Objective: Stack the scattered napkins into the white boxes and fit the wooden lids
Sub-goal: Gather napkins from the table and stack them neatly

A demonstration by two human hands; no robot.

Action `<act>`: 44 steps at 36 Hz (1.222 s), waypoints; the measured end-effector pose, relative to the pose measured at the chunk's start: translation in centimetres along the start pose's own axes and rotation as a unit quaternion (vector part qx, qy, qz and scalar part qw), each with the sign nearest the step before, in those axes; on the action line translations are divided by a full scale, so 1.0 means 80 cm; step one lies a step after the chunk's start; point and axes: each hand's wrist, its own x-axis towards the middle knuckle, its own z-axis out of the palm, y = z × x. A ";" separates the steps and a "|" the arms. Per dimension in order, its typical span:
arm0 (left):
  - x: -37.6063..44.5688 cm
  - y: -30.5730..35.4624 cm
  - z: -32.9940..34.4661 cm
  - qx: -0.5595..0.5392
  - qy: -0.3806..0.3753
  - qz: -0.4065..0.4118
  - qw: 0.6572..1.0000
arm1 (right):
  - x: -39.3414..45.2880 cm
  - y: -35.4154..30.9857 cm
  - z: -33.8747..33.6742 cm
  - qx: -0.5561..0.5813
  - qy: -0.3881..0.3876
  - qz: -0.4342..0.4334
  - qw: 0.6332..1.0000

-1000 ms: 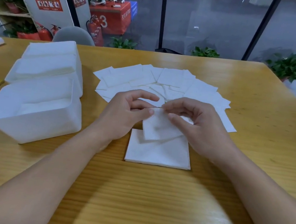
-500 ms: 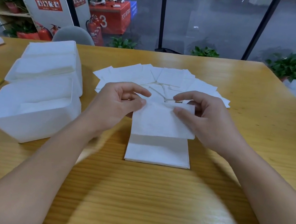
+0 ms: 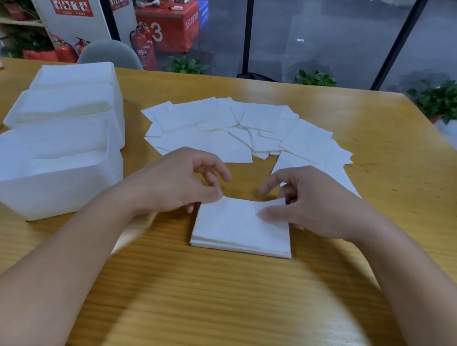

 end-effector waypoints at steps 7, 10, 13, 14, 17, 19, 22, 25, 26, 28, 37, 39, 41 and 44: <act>0.003 -0.005 -0.001 0.074 0.014 0.013 0.997 | 0.003 0.008 -0.005 -0.028 0.096 -0.004 0.995; 0.004 -0.008 0.000 0.077 0.018 0.022 0.997 | 0.008 0.013 -0.003 -0.101 0.166 -0.004 0.981; 0.005 -0.009 0.005 0.087 0.008 0.026 0.996 | 0.014 0.022 0.003 -0.137 0.198 0.002 0.971; 0.006 -0.009 0.006 0.091 0.006 0.028 0.995 | 0.015 0.024 0.005 -0.144 0.204 -0.001 0.968; 0.008 -0.011 0.009 0.087 0.010 0.032 0.996 | 0.022 0.031 0.013 -0.151 0.232 -0.021 0.961; 0.010 -0.013 0.013 0.084 0.018 0.034 0.996 | 0.029 0.033 0.018 -0.138 0.246 -0.032 0.959; 0.012 -0.014 0.021 0.094 0.029 0.042 0.994 | 0.041 0.032 0.023 -0.144 0.251 -0.035 0.957; 0.013 -0.014 0.025 0.095 0.032 0.048 0.994 | 0.049 0.029 0.025 -0.141 0.246 -0.034 0.958; 0.013 -0.014 0.025 0.095 0.033 0.049 0.994 | 0.050 0.030 0.026 -0.143 0.247 -0.033 0.958; 0.013 -0.014 0.025 0.092 0.032 0.049 0.994 | 0.053 0.033 0.027 -0.152 0.252 -0.029 0.955; 0.012 -0.012 0.031 0.082 0.059 0.053 0.993 | 0.052 0.032 0.023 -0.143 0.257 -0.018 0.956; 0.010 -0.009 0.035 0.074 0.085 0.062 0.992 | 0.048 0.026 0.019 -0.091 0.279 -0.029 0.956; 0.009 -0.004 0.039 0.040 0.101 0.079 0.991 | 0.038 0.014 0.017 -0.014 0.277 -0.051 0.959; 0.009 0.003 0.043 -0.066 0.095 0.103 0.988 | 0.022 -0.007 0.024 0.122 0.226 -0.091 0.962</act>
